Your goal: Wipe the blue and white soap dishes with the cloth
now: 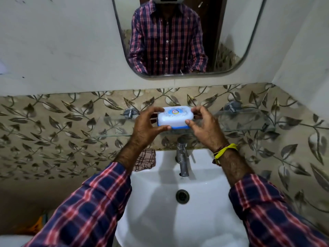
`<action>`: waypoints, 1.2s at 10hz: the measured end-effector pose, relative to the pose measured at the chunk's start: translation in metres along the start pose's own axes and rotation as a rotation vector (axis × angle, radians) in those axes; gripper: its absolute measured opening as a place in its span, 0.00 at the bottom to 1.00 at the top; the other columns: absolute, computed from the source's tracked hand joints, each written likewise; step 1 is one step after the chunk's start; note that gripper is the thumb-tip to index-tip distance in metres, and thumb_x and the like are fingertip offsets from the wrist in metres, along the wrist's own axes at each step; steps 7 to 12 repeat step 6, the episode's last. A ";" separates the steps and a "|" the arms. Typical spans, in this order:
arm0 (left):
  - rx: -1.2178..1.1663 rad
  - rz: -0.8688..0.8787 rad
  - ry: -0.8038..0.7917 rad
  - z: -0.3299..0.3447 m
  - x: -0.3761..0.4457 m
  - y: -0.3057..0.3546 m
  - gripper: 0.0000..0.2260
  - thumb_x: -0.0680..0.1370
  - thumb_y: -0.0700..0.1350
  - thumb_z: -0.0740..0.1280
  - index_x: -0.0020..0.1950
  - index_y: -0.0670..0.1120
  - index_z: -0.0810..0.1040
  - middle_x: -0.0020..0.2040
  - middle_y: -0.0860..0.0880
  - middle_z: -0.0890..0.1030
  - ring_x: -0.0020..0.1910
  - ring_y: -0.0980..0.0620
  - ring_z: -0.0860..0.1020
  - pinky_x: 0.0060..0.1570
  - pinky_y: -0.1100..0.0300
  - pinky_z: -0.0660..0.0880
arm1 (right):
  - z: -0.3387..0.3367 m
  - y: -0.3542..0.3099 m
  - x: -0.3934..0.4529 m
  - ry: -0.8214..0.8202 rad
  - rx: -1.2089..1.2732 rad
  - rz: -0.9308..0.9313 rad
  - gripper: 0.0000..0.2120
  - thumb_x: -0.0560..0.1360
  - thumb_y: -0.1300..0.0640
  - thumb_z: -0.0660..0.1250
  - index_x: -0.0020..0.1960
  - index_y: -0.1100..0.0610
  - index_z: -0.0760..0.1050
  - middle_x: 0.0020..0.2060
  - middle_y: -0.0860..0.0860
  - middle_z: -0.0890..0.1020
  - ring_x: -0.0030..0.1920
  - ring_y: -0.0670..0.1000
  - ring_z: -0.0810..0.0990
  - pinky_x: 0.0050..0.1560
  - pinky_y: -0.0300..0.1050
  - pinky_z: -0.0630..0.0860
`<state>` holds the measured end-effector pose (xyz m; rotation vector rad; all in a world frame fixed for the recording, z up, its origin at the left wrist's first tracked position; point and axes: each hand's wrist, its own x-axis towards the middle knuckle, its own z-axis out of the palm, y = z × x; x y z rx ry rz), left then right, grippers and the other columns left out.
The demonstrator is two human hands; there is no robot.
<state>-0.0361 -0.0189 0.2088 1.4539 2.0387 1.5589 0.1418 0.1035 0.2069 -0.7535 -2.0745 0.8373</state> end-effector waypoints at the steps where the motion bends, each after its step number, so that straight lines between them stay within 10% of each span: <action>1: -0.007 -0.038 -0.014 0.005 -0.001 -0.001 0.27 0.68 0.36 0.81 0.65 0.41 0.77 0.67 0.41 0.79 0.65 0.44 0.80 0.61 0.45 0.81 | -0.001 0.002 -0.002 0.011 0.006 0.002 0.17 0.74 0.60 0.73 0.60 0.61 0.74 0.59 0.56 0.81 0.59 0.55 0.81 0.58 0.57 0.80; 6: 0.222 0.187 0.337 -0.001 -0.048 0.012 0.34 0.70 0.45 0.81 0.73 0.42 0.72 0.69 0.44 0.77 0.67 0.44 0.76 0.65 0.47 0.75 | -0.006 -0.009 -0.034 0.388 0.091 -0.062 0.06 0.74 0.61 0.72 0.49 0.60 0.77 0.45 0.55 0.81 0.43 0.54 0.80 0.46 0.54 0.80; 12: 0.222 0.187 0.337 -0.001 -0.048 0.012 0.34 0.70 0.45 0.81 0.73 0.42 0.72 0.69 0.44 0.77 0.67 0.44 0.76 0.65 0.47 0.75 | -0.006 -0.009 -0.034 0.388 0.091 -0.062 0.06 0.74 0.61 0.72 0.49 0.60 0.77 0.45 0.55 0.81 0.43 0.54 0.80 0.46 0.54 0.80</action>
